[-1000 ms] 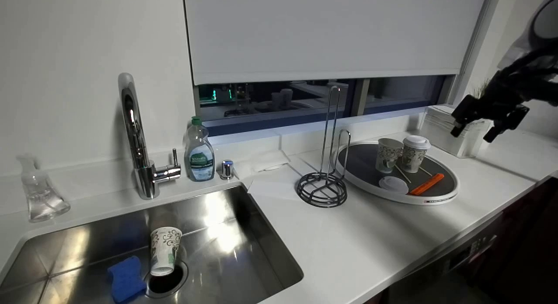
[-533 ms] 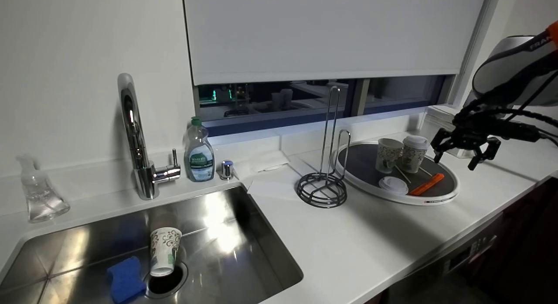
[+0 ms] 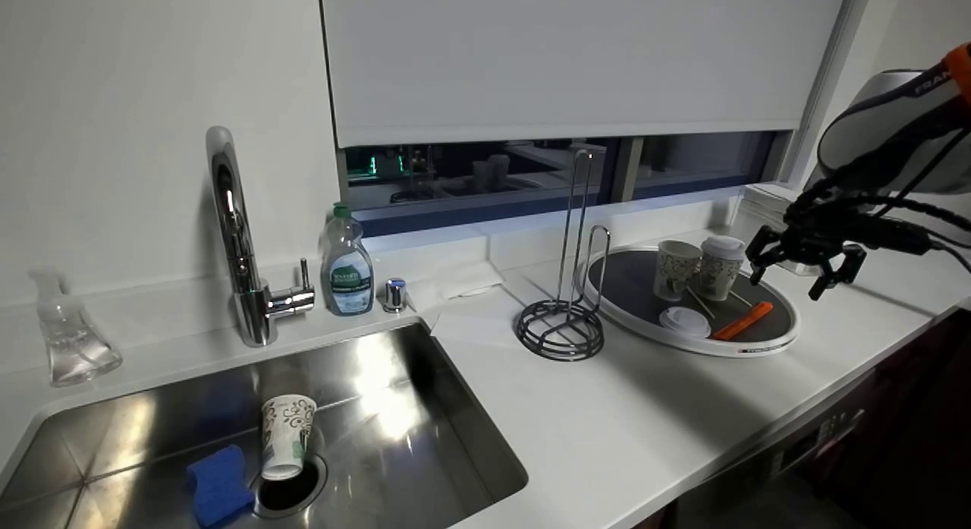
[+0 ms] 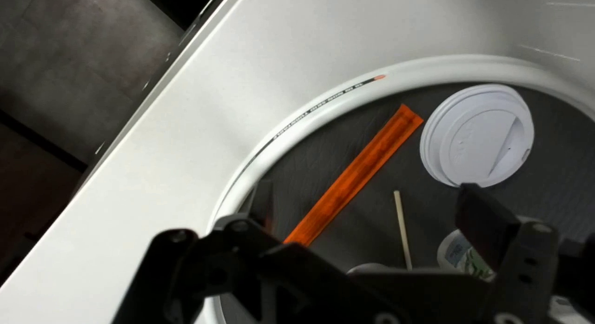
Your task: Pick up the orange pack from the tray and put it inside the paper cup on the left
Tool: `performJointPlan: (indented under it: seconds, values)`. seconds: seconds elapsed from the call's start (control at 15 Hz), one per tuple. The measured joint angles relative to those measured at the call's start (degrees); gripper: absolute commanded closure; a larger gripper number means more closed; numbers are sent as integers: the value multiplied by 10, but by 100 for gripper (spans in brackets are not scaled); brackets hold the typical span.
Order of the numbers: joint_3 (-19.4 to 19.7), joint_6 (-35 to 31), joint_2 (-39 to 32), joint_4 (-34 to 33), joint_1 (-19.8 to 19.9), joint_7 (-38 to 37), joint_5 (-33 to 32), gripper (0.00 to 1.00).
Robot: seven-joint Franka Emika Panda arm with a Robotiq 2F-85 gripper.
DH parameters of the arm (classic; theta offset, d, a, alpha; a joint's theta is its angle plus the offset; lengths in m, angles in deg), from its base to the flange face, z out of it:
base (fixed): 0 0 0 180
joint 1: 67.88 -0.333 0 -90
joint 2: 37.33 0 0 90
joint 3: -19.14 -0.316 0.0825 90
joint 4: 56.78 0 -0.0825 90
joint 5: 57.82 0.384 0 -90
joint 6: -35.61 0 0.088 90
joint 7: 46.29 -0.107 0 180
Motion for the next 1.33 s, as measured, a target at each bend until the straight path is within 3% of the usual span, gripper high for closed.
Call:
performJointPlan:
  seconds: [0.33, 0.4, 0.6, 0.67, 0.8, 0.93, 1.33]
  values:
    - [2, -73, -105, -17, 0, -23, 24, 1]
    - [3, -79, -123, -27, -1, -31, 24, 8]
    - [7, -81, -157, -61, -2, -46, 26, 12]
    - [9, -81, -162, -71, -3, -49, 26, 24]
    - [14, -81, -169, -87, -4, -55, 26, 30]
    - [19, -81, -178, -100, -6, -63, 26, 43]
    - [29, -81, -218, -131, -18, -90, 26, 41]
